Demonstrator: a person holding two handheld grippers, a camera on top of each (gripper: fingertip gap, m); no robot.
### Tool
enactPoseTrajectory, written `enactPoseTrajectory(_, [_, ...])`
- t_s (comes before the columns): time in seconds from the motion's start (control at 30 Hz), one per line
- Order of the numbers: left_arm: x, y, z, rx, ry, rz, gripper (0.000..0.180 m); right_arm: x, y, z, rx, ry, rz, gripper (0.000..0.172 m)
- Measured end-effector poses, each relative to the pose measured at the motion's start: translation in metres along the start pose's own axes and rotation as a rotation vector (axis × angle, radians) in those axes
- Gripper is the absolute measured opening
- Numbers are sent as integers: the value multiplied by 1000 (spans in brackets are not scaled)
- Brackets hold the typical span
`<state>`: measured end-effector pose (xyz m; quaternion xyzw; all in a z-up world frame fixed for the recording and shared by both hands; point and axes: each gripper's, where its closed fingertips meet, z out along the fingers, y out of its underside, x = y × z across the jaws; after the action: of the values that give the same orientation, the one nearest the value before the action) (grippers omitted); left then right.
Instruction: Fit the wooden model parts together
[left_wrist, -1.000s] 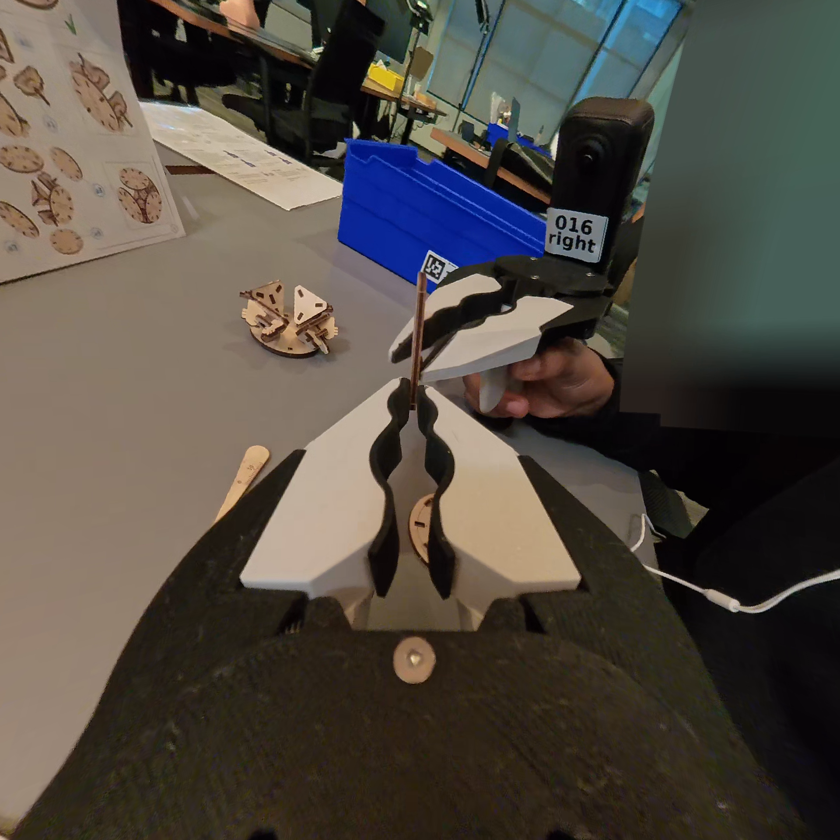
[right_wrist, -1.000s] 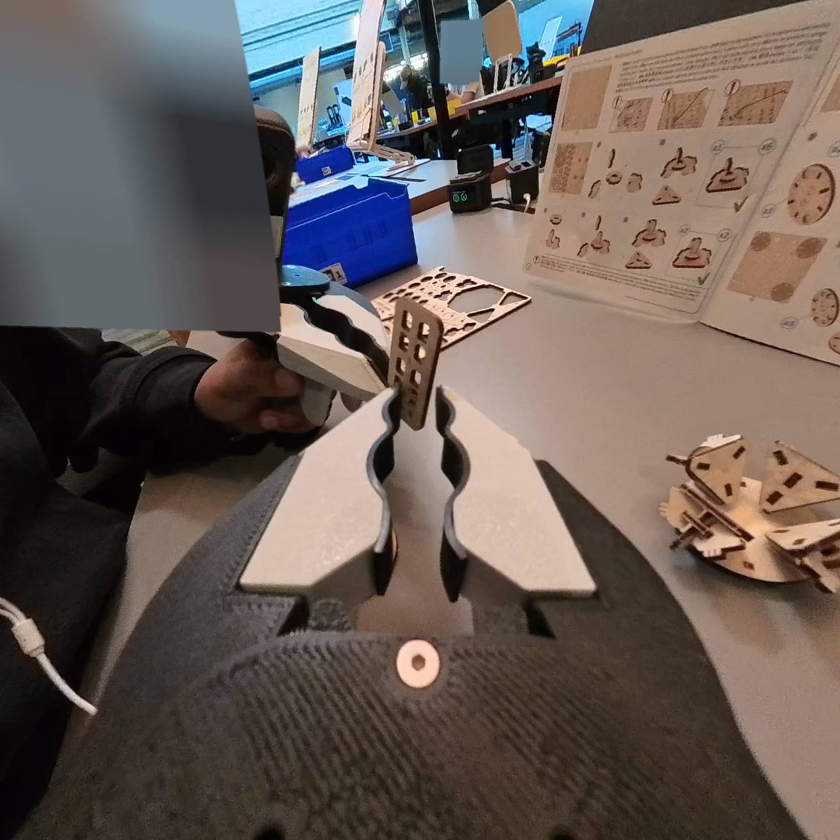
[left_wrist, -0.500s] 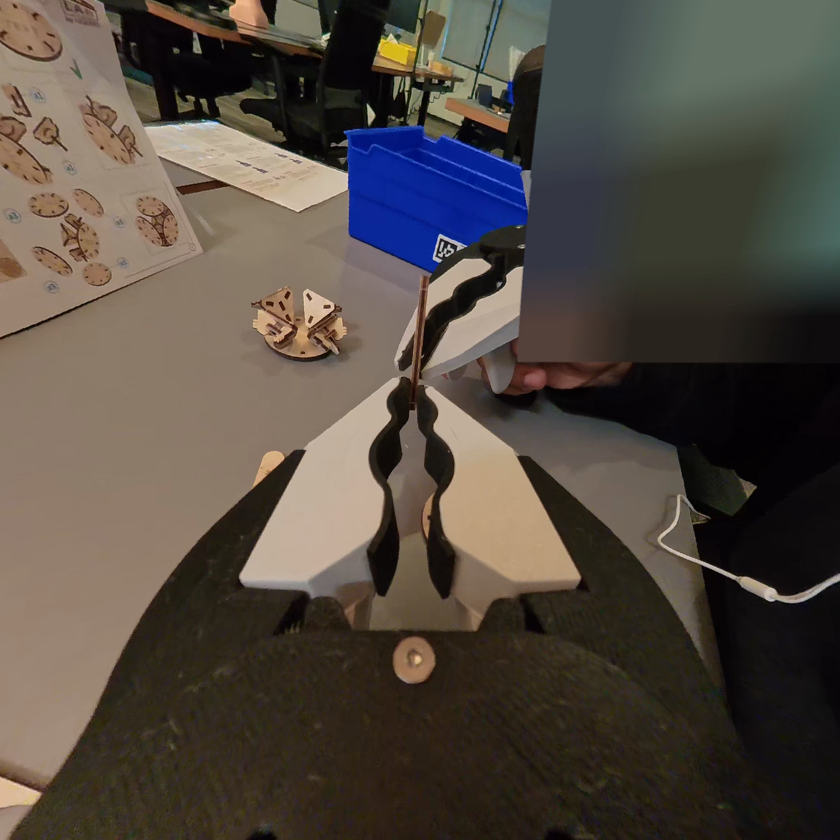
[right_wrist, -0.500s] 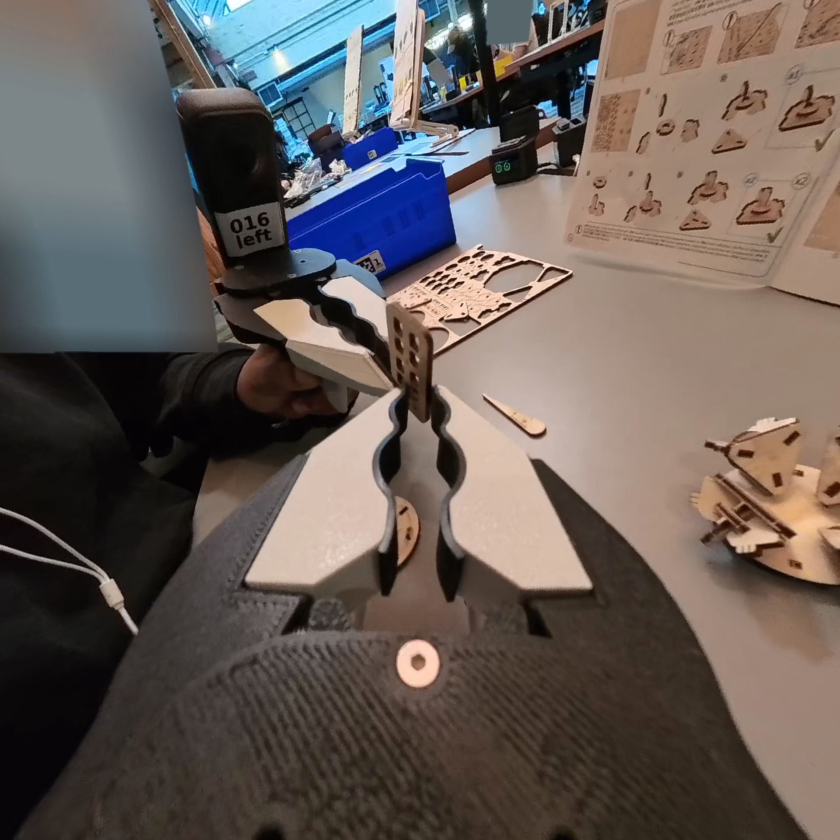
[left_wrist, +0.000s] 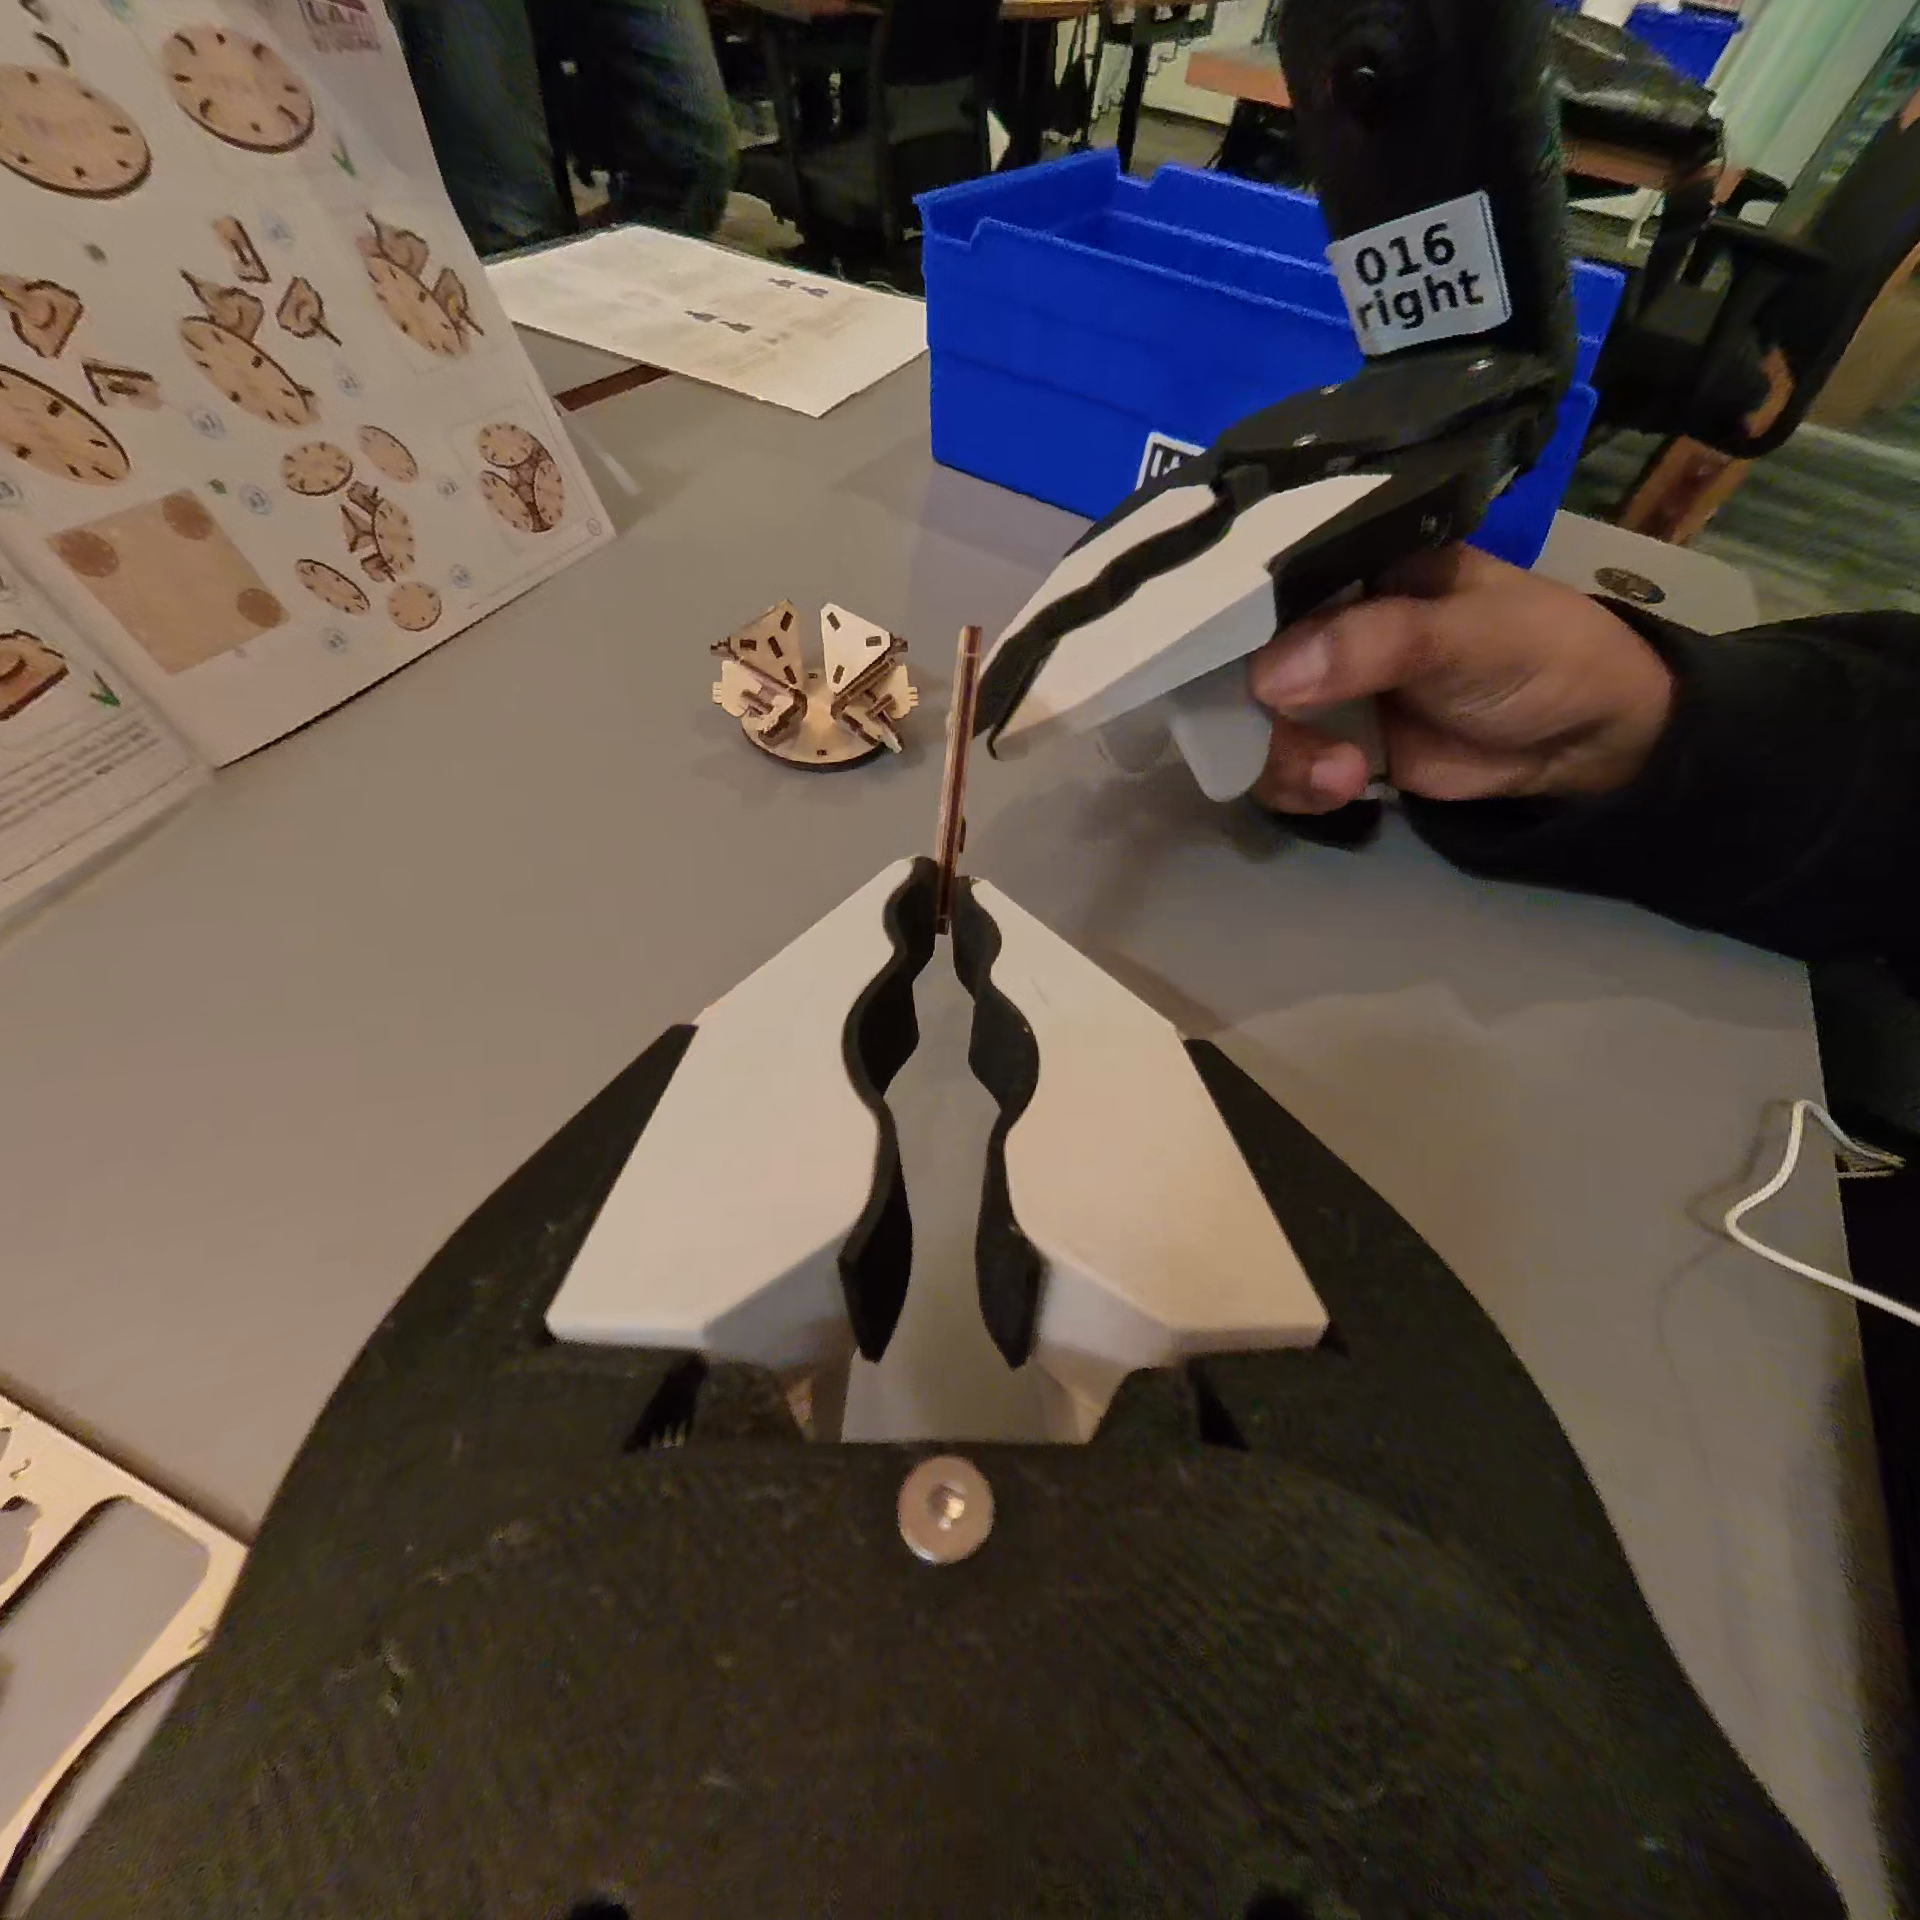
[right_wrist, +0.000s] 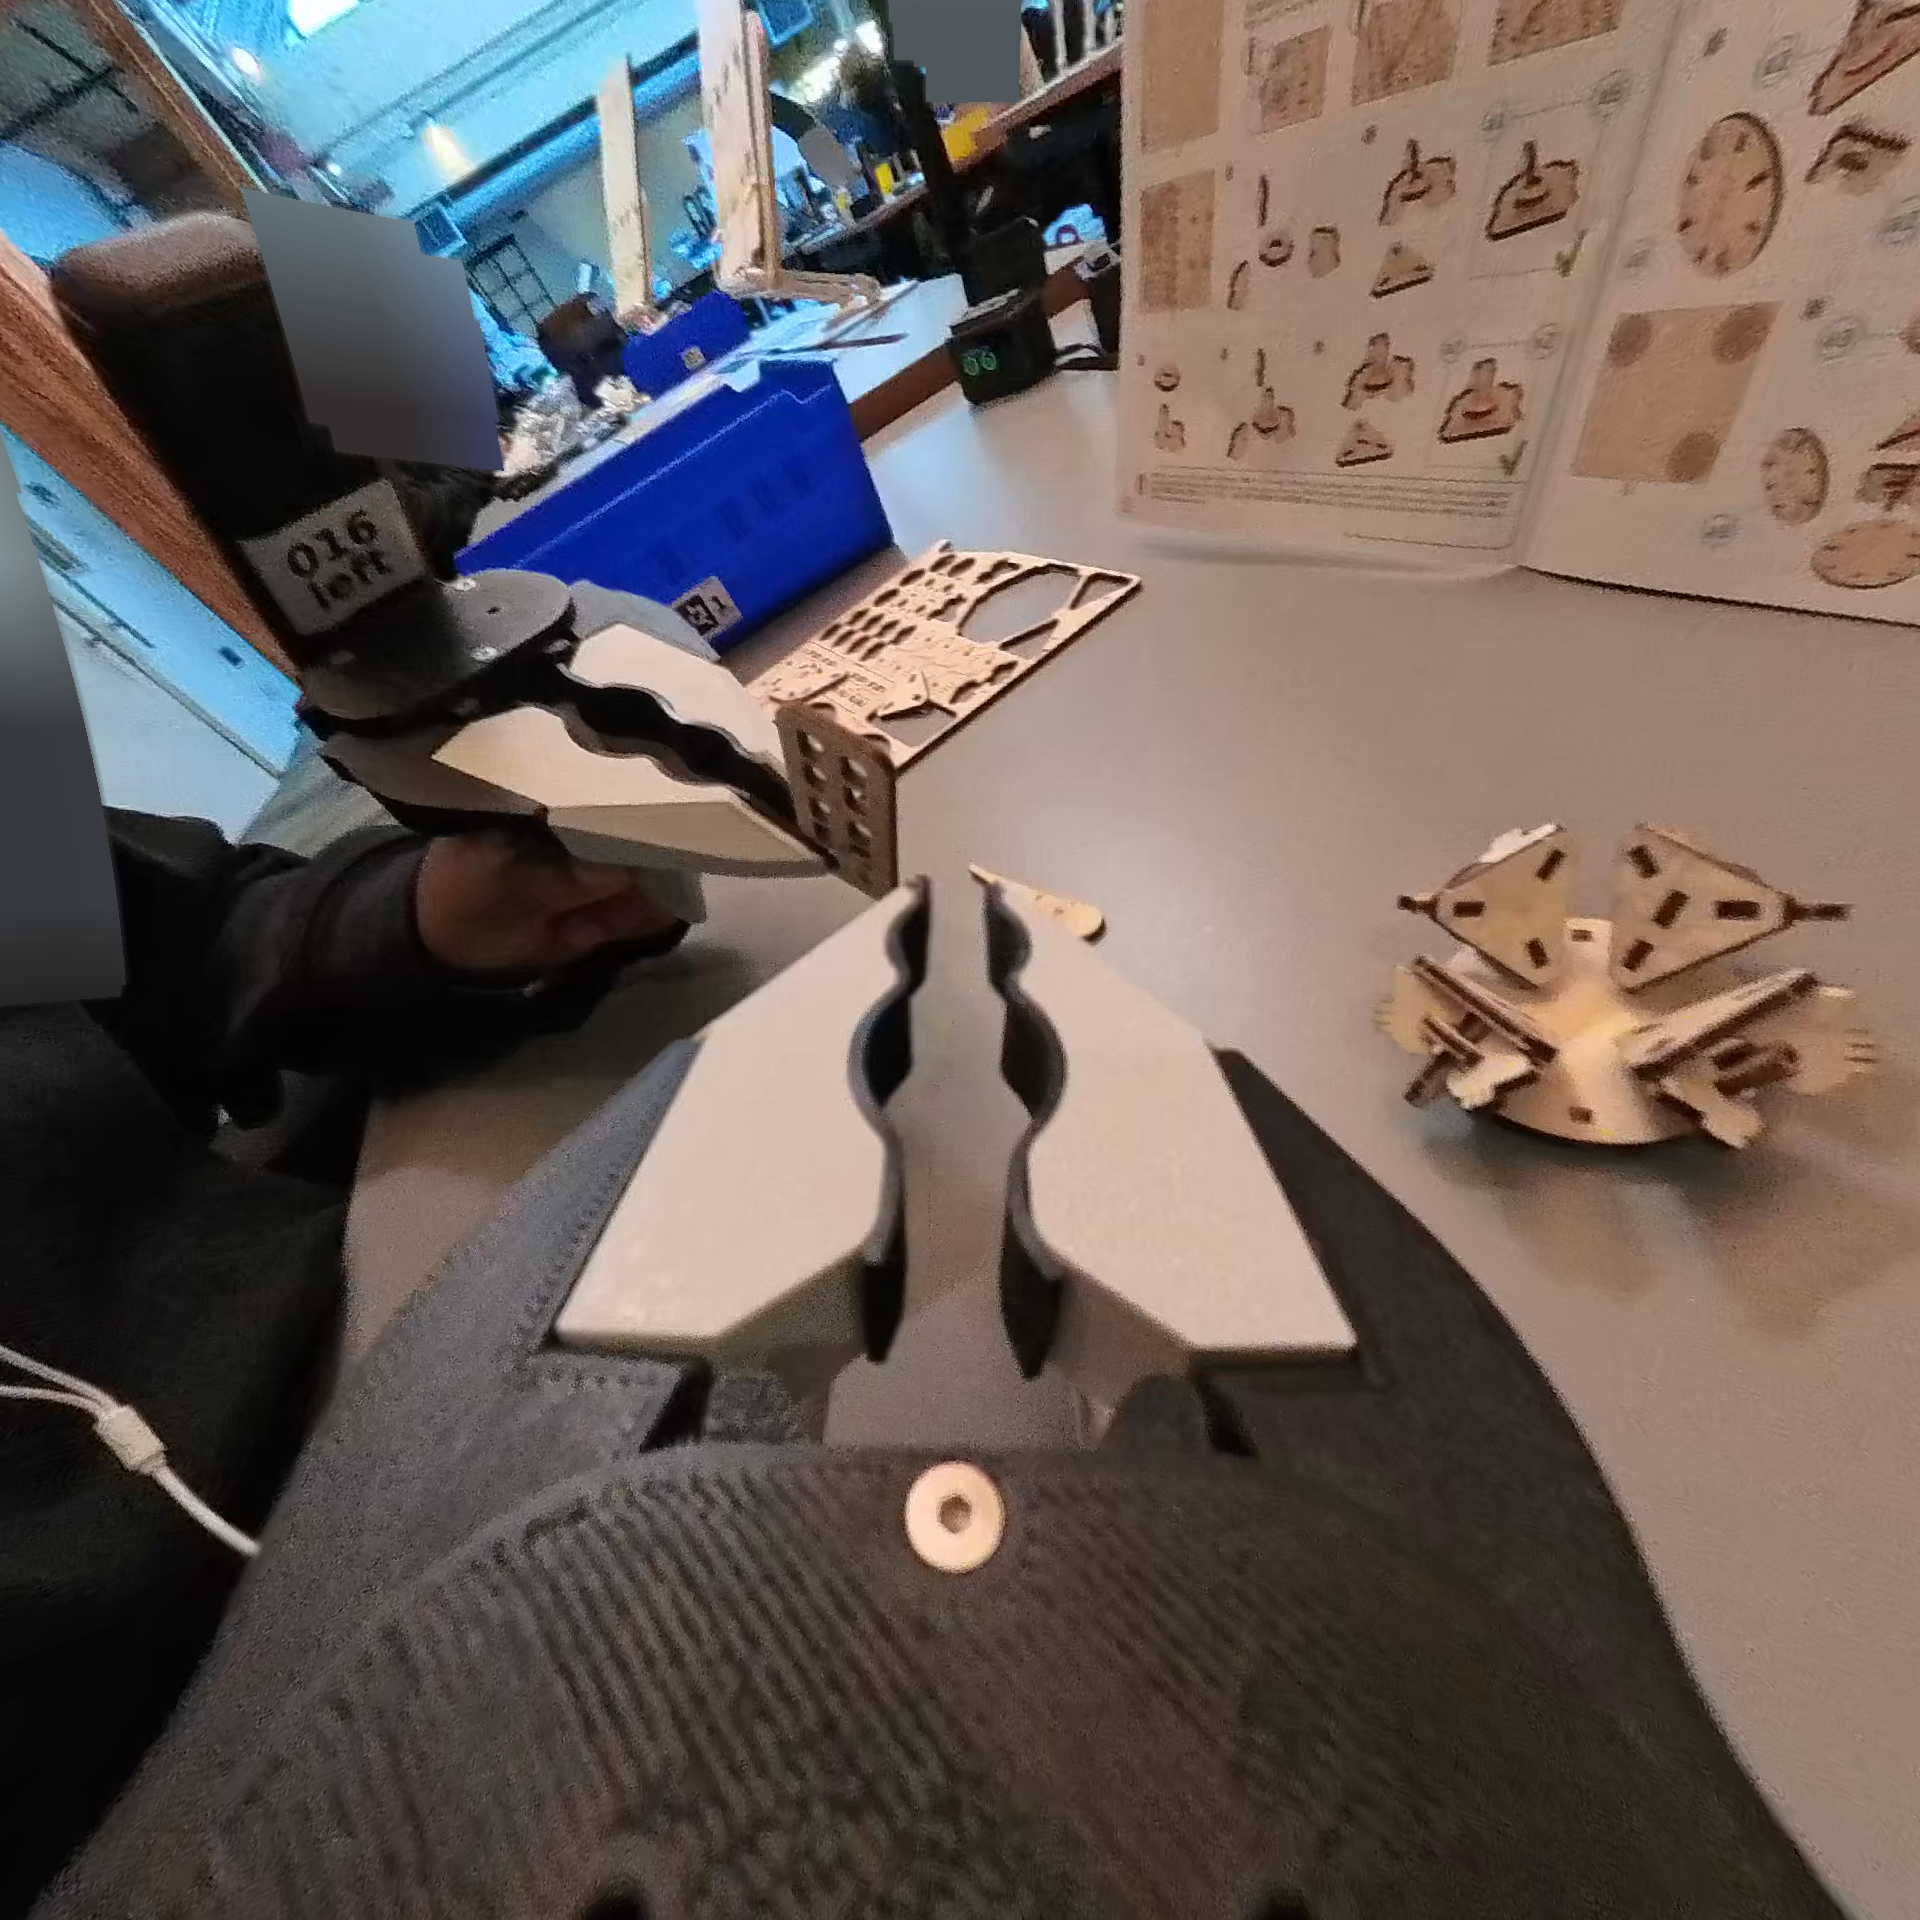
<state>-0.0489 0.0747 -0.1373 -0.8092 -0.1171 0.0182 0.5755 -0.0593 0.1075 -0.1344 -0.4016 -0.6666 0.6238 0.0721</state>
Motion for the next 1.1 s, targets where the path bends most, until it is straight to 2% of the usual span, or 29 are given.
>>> enactPoseTrajectory(0.03, [0,0,1,-1,-2,2,0,-2,0,2,0,-2,3,15])
enactPoseTrajectory(0.13, [0,2,2,-3,-6,3,0,-8,5,8,-33,-3,-27,17])
enactPoseTrajectory(0.27, [3,3,4,-7,2,17,0,-17,9,14,-49,-41,-11,16])
enactPoseTrajectory(0.67, [11,8,7,-57,-52,186,0,-18,18,14,-96,-91,104,10])
enactPoseTrajectory(0.93, [15,7,8,-61,-40,196,0,-20,22,13,-120,-139,161,10])
enactPoseTrajectory(1.1, [16,10,9,-67,-2,143,0,-20,27,13,-150,-135,172,9])
